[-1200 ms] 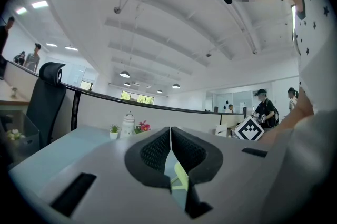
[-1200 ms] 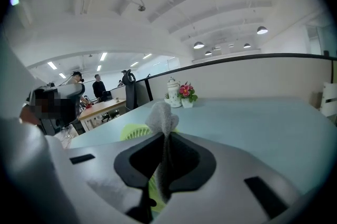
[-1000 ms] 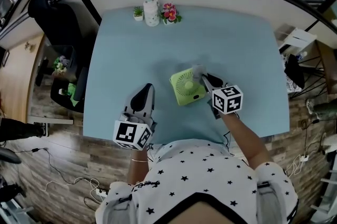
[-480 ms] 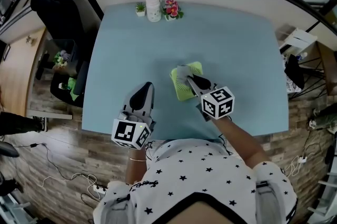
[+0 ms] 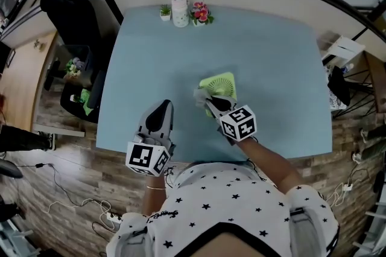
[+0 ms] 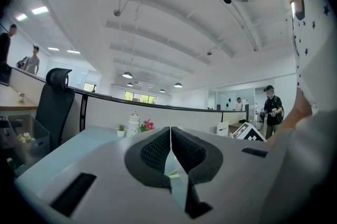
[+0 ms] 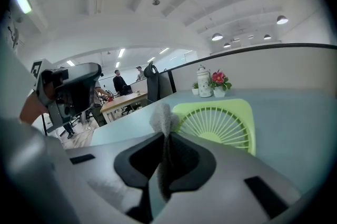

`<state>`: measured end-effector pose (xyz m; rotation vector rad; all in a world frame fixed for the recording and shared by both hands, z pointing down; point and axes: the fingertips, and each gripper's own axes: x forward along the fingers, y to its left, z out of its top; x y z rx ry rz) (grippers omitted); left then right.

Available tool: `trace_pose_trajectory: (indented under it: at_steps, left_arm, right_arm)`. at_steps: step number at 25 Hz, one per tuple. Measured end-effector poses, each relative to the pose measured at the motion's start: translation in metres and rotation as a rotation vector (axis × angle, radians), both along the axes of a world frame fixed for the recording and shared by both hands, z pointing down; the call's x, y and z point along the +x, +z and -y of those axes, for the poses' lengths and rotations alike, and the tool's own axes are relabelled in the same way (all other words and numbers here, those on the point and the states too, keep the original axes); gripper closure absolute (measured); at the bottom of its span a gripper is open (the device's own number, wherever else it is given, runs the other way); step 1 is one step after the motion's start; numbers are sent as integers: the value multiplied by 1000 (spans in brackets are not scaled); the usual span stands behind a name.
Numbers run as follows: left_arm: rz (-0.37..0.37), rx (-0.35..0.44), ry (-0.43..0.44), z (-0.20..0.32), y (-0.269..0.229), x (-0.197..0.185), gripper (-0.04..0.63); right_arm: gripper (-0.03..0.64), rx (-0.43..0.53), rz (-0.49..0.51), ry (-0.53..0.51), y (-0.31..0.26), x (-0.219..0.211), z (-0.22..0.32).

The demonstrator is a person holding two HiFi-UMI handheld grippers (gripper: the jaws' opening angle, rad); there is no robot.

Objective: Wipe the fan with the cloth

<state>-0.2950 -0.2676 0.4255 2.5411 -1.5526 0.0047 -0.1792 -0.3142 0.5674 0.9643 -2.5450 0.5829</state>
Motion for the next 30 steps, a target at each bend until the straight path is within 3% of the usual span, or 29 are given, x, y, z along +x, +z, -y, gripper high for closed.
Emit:
trace_pose_trajectory:
  at_steps: [9, 23, 30]
  left_arm:
    - [-9, -12, 34, 4, 5, 3, 563]
    - [-20, -10, 66, 8, 5, 38, 563]
    - [-12, -4, 55, 10, 2, 37, 563]
  right_arm:
    - [587, 2, -21, 84, 2, 28, 11]
    - [588, -26, -36, 288, 10, 123, 36]
    - [587, -48, -37, 308, 20, 130, 38]
